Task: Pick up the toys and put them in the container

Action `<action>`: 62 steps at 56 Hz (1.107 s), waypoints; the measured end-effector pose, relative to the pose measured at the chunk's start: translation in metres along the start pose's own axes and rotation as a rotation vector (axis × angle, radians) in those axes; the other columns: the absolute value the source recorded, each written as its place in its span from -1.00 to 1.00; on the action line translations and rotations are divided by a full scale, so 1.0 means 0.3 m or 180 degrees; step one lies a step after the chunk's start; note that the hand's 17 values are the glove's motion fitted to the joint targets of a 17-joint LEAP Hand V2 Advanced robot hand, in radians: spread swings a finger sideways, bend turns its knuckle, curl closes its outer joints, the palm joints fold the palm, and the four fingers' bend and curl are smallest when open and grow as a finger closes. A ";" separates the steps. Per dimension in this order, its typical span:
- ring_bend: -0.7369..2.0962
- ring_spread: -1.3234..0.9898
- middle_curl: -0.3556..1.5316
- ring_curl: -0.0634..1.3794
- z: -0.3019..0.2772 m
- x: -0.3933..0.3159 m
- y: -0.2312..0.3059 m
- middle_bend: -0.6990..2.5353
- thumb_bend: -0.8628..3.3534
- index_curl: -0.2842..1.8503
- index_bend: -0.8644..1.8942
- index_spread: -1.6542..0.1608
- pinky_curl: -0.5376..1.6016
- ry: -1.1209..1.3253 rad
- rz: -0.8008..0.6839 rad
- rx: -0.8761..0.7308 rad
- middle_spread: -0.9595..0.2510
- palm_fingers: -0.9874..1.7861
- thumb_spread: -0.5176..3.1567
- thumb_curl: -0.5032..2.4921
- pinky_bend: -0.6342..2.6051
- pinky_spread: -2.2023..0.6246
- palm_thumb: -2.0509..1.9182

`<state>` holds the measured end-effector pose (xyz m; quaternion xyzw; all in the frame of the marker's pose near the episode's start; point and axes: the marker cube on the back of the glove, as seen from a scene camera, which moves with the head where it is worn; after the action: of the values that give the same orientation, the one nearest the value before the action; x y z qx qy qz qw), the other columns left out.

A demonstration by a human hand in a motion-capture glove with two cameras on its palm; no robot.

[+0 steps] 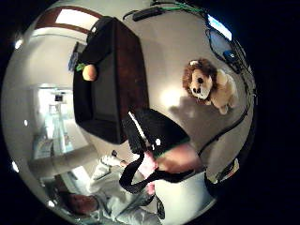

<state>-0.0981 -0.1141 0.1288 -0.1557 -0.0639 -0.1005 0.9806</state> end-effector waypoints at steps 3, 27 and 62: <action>-0.25 0.08 -0.22 -0.48 0.046 0.012 -0.020 -0.46 -0.61 -0.45 -0.28 0.56 -0.17 0.0030 0.0071 -0.0039 0.56 -0.36 -0.05 -0.48 -0.13 0.59 0.01; -0.21 0.06 -0.23 -0.44 0.316 0.082 -0.152 -0.44 -0.60 -0.48 -0.27 0.55 -0.19 0.0270 0.0216 -0.0069 0.53 -0.30 0.00 -0.51 -0.17 0.59 0.02; 0.29 -0.19 0.04 -0.18 0.390 0.109 -0.173 -0.03 -0.55 -0.45 -0.24 0.54 -0.25 -0.0056 0.0156 0.0523 0.26 0.42 0.05 -0.44 -0.35 0.39 0.18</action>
<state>-0.0885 -0.1311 0.2596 -0.0771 -0.0767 -0.0695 0.9916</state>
